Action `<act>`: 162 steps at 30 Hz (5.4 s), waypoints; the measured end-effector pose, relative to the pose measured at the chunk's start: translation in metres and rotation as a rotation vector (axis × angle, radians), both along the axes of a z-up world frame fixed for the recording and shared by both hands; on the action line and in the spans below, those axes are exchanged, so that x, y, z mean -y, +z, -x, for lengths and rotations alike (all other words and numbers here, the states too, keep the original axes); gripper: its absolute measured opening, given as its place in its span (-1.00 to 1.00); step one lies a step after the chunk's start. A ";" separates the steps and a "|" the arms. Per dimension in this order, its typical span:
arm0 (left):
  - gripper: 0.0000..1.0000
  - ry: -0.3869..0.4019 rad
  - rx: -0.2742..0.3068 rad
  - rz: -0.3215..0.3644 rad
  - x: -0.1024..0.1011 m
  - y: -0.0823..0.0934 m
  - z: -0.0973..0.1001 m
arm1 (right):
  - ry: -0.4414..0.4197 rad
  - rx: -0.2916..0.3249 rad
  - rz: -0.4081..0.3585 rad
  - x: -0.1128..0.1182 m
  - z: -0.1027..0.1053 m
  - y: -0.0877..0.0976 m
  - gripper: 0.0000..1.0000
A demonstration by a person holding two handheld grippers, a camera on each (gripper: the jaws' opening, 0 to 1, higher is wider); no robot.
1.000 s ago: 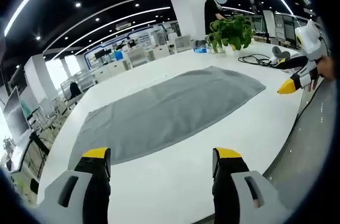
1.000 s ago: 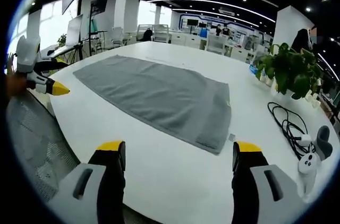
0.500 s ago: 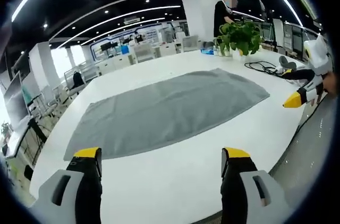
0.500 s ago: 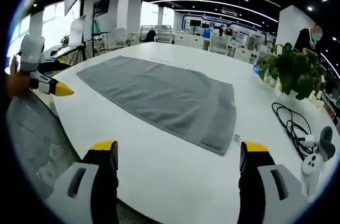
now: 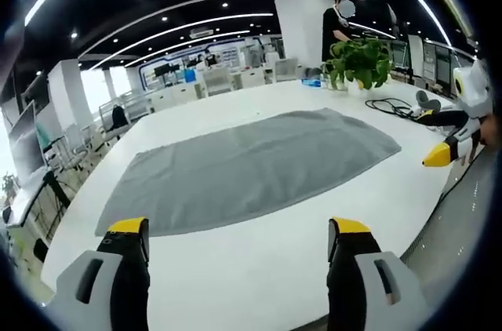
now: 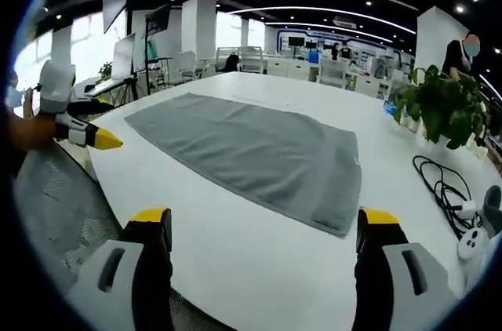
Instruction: Fold the towel on the table until its edges align and the towel forms a compact rectangular stack.
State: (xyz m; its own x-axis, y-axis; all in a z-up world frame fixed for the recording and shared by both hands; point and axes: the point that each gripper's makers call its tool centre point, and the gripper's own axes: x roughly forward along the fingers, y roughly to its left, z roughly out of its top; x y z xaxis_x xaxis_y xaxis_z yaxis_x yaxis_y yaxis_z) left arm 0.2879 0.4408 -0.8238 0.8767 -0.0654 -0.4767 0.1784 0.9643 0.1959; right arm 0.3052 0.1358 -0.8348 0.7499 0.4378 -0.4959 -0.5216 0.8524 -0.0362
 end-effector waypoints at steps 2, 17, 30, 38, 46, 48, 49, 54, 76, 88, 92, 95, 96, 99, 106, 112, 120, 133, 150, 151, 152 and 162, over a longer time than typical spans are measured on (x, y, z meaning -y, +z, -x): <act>0.92 -0.008 -0.002 -0.011 0.000 0.000 0.000 | 0.010 0.006 -0.011 -0.003 0.001 0.002 0.99; 0.86 -0.052 -0.066 -0.027 0.003 -0.013 0.002 | -0.058 -0.031 -0.115 0.004 -0.002 0.008 0.99; 0.76 -0.191 -0.026 -0.012 0.040 0.027 -0.028 | -0.068 -0.028 -0.140 0.027 -0.019 0.021 0.98; 0.76 -0.397 0.064 0.121 0.116 0.081 -0.048 | -0.048 0.022 -0.100 0.073 -0.052 0.048 0.91; 0.76 -0.464 0.095 0.104 0.159 0.114 -0.061 | -0.074 0.107 -0.130 0.114 -0.092 0.090 0.92; 0.77 -0.500 0.116 0.095 0.171 0.127 -0.067 | -0.064 0.134 -0.128 0.116 -0.099 0.103 0.92; 0.78 -0.512 0.119 0.097 0.176 0.131 -0.068 | -0.056 0.146 -0.122 0.116 -0.102 0.108 0.93; 0.79 -0.563 0.105 0.149 0.207 0.152 -0.076 | 0.016 0.181 -0.074 0.119 -0.116 0.127 0.92; 0.73 -0.846 0.081 -0.051 0.320 0.155 -0.092 | 0.113 0.195 -0.054 0.128 -0.179 0.128 0.82; 0.61 -0.862 -0.020 -0.025 0.348 0.118 -0.100 | 0.108 0.099 -0.099 0.127 -0.219 0.100 0.67; 0.51 -0.878 -0.065 -0.034 0.354 0.098 -0.104 | 0.114 0.076 -0.100 0.123 -0.231 0.089 0.63; 0.46 -0.882 -0.095 -0.037 0.357 0.084 -0.107 | 0.134 0.044 -0.082 0.120 -0.246 0.072 0.57; 0.44 -0.883 -0.100 -0.034 0.358 0.081 -0.108 | 0.137 0.035 -0.082 0.118 -0.249 0.069 0.55; 0.19 -0.925 -0.113 -0.032 0.364 0.068 -0.105 | 0.134 0.003 -0.093 0.116 -0.263 0.054 0.49; 0.06 -0.953 -0.202 -0.033 0.371 0.033 -0.104 | 0.144 -0.038 -0.095 0.110 -0.282 0.026 0.33; -0.08 -0.983 -0.263 -0.031 0.380 0.002 -0.099 | 0.129 -0.068 -0.090 0.103 -0.296 0.001 0.25; -0.22 -1.000 -0.345 -0.020 0.389 -0.030 -0.093 | 0.102 -0.077 -0.067 0.087 -0.328 -0.017 -0.05; -0.38 -1.001 -0.413 -0.107 0.385 -0.080 -0.091 | 0.117 -0.180 0.022 0.066 -0.354 -0.072 -0.18; -0.83 -0.959 -0.431 -0.148 0.384 -0.093 -0.099 | 0.158 -0.173 0.055 0.060 -0.361 -0.084 -0.45; -0.90 -0.950 -0.428 -0.152 0.383 -0.093 -0.101 | 0.158 -0.177 0.057 0.061 -0.360 -0.084 -0.52; -0.91 -0.935 -0.436 -0.136 0.383 -0.093 -0.102 | 0.170 -0.178 0.056 0.060 -0.358 -0.084 -0.60; -0.95 -0.860 -0.548 0.032 0.403 -0.092 -0.082 | 0.196 -0.206 0.070 0.074 -0.343 -0.084 -0.92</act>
State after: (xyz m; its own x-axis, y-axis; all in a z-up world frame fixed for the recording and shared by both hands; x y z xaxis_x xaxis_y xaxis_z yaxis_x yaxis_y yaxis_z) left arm 0.3698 0.0382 -0.9160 0.1882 -0.5894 -0.7856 0.8705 0.4705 -0.1444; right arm 0.6477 0.0618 -0.9188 0.5346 0.5237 -0.6633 -0.6788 0.7336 0.0321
